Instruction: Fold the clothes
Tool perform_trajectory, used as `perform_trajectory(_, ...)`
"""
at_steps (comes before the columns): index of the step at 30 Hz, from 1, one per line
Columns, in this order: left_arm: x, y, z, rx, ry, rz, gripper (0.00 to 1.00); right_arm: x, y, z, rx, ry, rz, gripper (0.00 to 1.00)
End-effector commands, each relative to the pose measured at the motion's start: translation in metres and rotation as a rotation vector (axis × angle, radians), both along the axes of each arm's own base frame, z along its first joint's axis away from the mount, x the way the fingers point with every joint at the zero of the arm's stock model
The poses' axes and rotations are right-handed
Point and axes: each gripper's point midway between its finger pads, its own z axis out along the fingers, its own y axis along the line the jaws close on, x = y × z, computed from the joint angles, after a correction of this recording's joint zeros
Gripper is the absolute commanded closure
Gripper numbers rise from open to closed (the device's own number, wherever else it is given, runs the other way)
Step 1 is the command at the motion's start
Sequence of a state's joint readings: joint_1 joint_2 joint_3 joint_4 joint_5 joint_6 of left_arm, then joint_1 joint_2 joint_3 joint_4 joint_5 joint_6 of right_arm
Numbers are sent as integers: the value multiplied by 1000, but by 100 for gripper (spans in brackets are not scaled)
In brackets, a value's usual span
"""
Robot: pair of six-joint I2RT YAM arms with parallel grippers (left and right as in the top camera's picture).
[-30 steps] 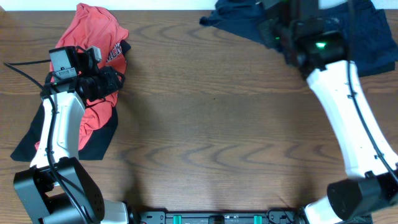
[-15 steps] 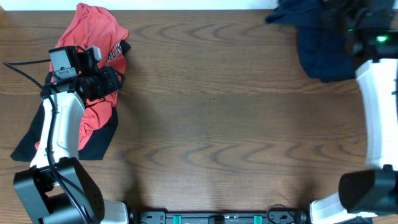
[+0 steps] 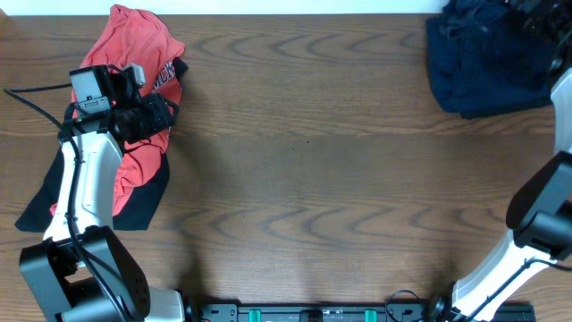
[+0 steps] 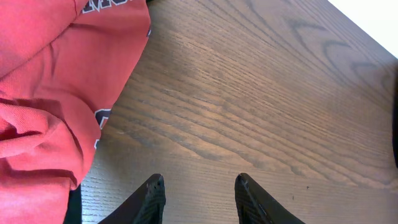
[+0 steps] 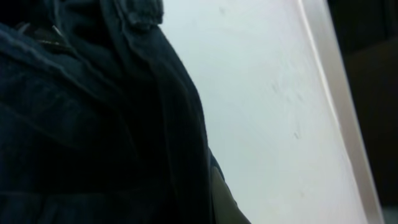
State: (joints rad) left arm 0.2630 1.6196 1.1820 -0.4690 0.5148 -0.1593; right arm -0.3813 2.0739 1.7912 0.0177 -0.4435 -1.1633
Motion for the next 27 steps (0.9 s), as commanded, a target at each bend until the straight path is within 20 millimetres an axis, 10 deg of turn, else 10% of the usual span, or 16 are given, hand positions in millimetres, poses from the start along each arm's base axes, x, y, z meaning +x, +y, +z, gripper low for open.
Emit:
perform_trajectory(1,0,1,-5,11,11,-1,60,5,21,13,-15,-66,135,99)
perform_trajectory(24,2,2,-3,2,3,16,60,-38,-50,-72,91,230,29,99)
perform_trajectory(27,2,2,-3,1,3,16,60,-46,-60,-82,103,277,-13,73)
